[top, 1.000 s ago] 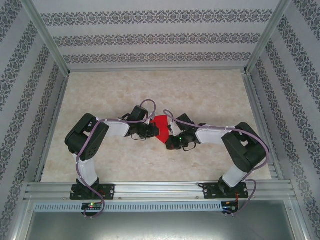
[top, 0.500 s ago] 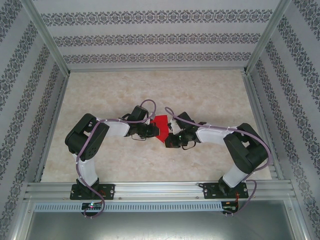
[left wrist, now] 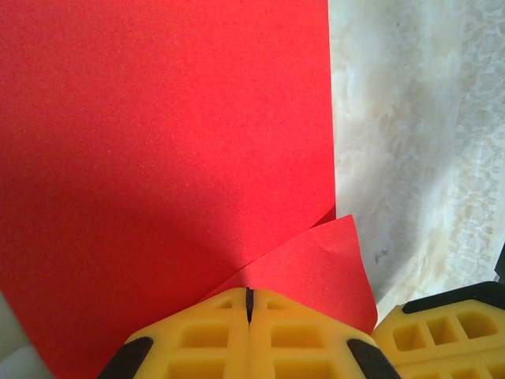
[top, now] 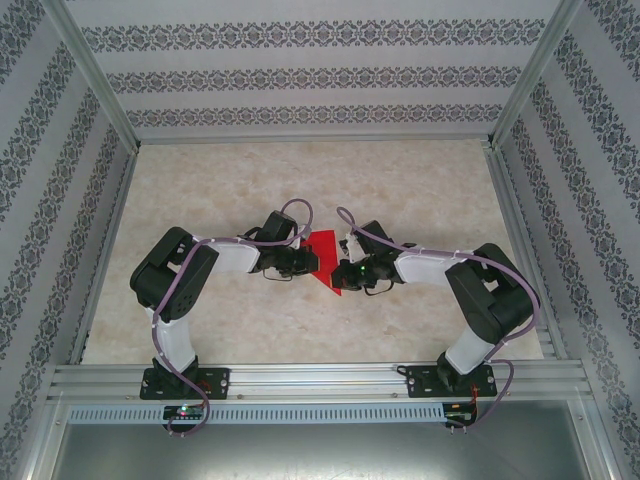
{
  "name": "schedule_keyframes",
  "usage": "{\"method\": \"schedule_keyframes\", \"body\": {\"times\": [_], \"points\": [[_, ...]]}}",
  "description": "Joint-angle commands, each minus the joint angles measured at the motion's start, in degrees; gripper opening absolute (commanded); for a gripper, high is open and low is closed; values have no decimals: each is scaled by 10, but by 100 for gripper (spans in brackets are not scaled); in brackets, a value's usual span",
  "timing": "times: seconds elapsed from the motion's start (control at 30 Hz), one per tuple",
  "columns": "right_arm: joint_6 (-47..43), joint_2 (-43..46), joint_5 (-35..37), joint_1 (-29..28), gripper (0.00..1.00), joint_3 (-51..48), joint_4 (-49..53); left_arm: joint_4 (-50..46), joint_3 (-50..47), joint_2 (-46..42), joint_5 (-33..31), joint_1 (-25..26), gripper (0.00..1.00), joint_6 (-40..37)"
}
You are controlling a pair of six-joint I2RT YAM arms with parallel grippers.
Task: Fold a paper plane with a square sheet of paper (fold left side to right side)
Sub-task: Third fold the triangle at the center of the table.
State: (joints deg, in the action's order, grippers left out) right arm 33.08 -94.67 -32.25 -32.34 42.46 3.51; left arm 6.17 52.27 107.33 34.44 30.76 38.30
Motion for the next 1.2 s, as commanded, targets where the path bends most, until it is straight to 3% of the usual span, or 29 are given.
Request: {"method": "schedule_keyframes", "body": {"times": [0.0, 0.47, 0.63, 0.87, 1.17], "points": [[-7, -14, 3, 5, 0, -10, 14, -44, 2, 23, -36, 8, 7, -15], [-18, -50, 64, 6, 0, -8, 80, -76, 29, -42, -39, 9, 14, -32], [-18, -58, 64, 7, 0, -1, 85, -69, 8, -80, -40, 32, 15, -30], [-21, -61, 66, 7, 0, 3, 90, -17, -23, -70, -35, 67, 8, -10], [-24, -61, 64, 7, 0, 5, 97, 87, -58, -35, -33, 74, 5, 20]]}}
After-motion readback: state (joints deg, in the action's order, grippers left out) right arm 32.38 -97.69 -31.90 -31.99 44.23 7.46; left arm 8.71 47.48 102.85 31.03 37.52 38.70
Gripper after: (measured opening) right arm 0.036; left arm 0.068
